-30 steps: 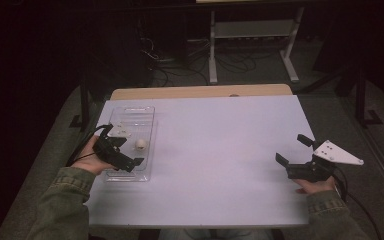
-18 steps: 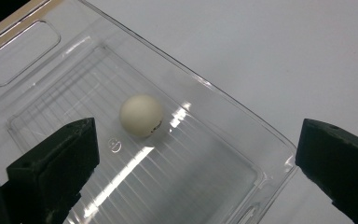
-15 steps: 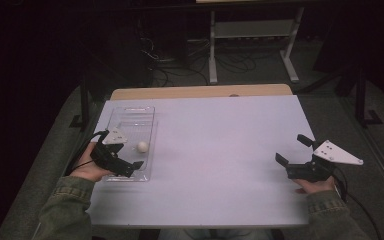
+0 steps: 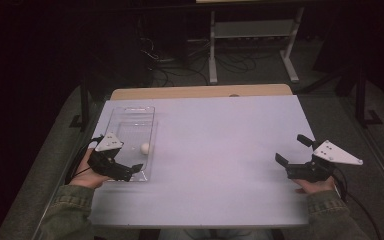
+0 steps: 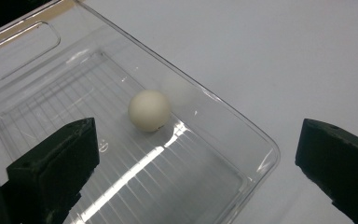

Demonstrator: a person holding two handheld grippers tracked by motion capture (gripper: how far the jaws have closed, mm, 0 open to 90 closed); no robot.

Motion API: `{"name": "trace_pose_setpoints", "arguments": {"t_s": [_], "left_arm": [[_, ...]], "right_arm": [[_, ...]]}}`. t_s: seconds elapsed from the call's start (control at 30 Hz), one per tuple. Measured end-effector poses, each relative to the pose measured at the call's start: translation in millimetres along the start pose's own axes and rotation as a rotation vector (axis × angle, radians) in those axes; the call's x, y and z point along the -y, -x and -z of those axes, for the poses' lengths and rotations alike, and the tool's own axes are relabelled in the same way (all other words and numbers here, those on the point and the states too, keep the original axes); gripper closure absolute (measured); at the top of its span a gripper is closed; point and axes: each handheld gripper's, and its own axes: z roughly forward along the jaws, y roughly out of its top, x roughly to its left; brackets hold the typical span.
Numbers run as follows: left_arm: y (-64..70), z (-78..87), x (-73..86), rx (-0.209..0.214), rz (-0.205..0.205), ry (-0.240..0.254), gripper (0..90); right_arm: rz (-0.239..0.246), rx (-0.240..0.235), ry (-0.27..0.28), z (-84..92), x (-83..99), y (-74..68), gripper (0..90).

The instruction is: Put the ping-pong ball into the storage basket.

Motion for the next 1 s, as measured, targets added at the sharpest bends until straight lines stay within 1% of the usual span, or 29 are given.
{"name": "trace_pose_setpoints", "arguments": {"t_s": [0.1, 0.13, 0.23, 0.27, 0.37, 0.47, 0.53, 0.63, 0.83, 0.87, 1.0], "left_arm": [[0.5, 1.7, 6.3, -0.002, 0.015, 0.023, 0.0], [0.8, 2.4, 8.3, -0.010, 0.015, 0.034, 0.0], [1.7, 6.3, 14.4, -0.014, 0.046, 0.093, 0.0], [2.1, 7.8, 16.4, -0.021, 0.049, 0.110, 0.0], [3.1, 11.3, 22.0, -0.023, 0.064, 0.145, 0.0], [5.4, 11.5, 26.9, -0.018, 0.076, 0.151, 0.0], [7.0, 10.7, 29.6, -0.017, 0.070, 0.150, 0.0], [10.2, 8.8, 32.1, -0.016, 0.072, 0.156, 0.0], [17.5, 4.8, 37.8, 0.000, 0.071, 0.155, 0.0], [18.4, 4.0, 38.7, 0.006, 0.076, 0.158, 0.0], [20.3, 1.9, 40.9, 0.011, 0.074, 0.155, 0.0]], "right_arm": [[-0.002, 0.001, -0.001, 0.1, 0.2, 0.1, 0.0], [-0.002, 0.001, -0.001, 0.2, 0.2, 0.1, 0.0], [-0.001, 0.000, -0.001, 0.1, 0.1, 0.0, 0.0], [-0.001, 0.001, -0.001, 0.2, 0.1, -0.1, 0.0], [-0.004, 0.001, -0.002, -0.1, 0.4, -0.2, 0.0], [-0.001, 0.001, -0.004, -0.2, 0.3, -0.4, 0.0], [-0.002, 0.002, -0.004, -0.2, 0.4, -0.4, 0.0], [-0.001, 0.002, -0.006, -0.2, 0.5, -0.7, 0.0], [0.002, 0.003, -0.006, -0.4, 0.9, -0.2, 0.0], [0.001, 0.003, -0.007, -0.6, 1.0, -0.2, 0.0], [0.002, 0.000, -0.009, -1.1, 1.0, -0.9, 0.0]]}}
